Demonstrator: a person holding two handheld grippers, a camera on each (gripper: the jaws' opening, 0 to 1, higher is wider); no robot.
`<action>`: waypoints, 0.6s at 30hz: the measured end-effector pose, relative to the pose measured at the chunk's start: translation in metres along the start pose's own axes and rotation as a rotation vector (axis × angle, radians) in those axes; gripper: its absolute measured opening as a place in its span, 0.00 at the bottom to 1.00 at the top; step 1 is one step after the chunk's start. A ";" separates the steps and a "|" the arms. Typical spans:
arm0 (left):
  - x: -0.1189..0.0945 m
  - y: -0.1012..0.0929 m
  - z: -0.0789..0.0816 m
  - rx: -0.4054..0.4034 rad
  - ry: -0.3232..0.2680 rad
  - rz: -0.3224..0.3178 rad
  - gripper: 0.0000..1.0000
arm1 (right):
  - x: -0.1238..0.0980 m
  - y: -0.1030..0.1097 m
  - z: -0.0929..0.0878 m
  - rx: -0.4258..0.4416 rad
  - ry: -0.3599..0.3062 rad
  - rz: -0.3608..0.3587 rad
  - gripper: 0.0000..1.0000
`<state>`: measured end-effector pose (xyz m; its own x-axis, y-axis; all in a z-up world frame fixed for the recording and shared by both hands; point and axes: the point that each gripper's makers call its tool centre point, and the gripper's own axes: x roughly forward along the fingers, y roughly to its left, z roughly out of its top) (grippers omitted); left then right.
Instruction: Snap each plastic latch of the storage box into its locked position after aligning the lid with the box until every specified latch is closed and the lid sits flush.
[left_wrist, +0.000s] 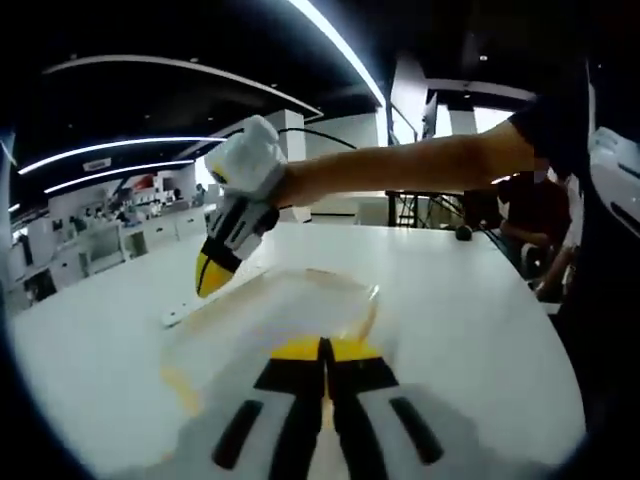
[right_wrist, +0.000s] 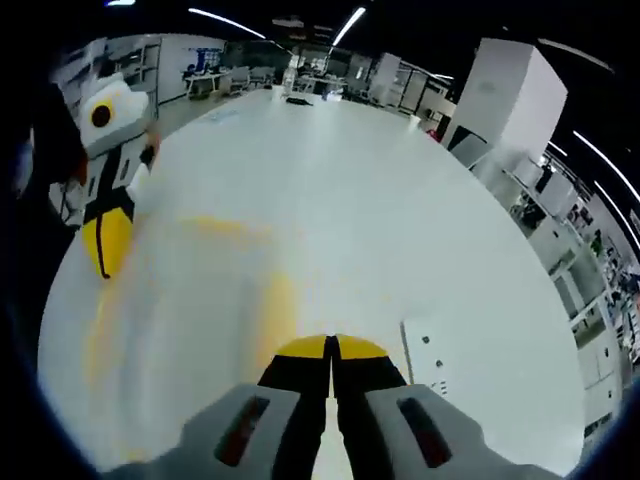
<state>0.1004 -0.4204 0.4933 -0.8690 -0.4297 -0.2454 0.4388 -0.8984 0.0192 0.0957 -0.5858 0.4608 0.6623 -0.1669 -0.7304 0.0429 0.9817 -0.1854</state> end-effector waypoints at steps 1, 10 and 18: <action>0.000 0.001 0.001 0.002 -0.001 0.005 0.00 | 0.003 0.000 -0.001 0.009 0.001 0.027 0.00; 0.000 0.005 -0.004 0.010 0.006 0.007 0.00 | 0.025 0.005 -0.013 0.036 0.038 0.186 0.00; -0.001 0.007 -0.007 0.008 0.001 0.010 0.00 | 0.034 0.012 -0.012 0.072 0.027 0.275 0.00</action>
<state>0.1060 -0.4260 0.4866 -0.8644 -0.4386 -0.2458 0.4456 -0.8948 0.0294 0.1095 -0.5806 0.4254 0.6359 0.1050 -0.7646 -0.0819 0.9943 0.0684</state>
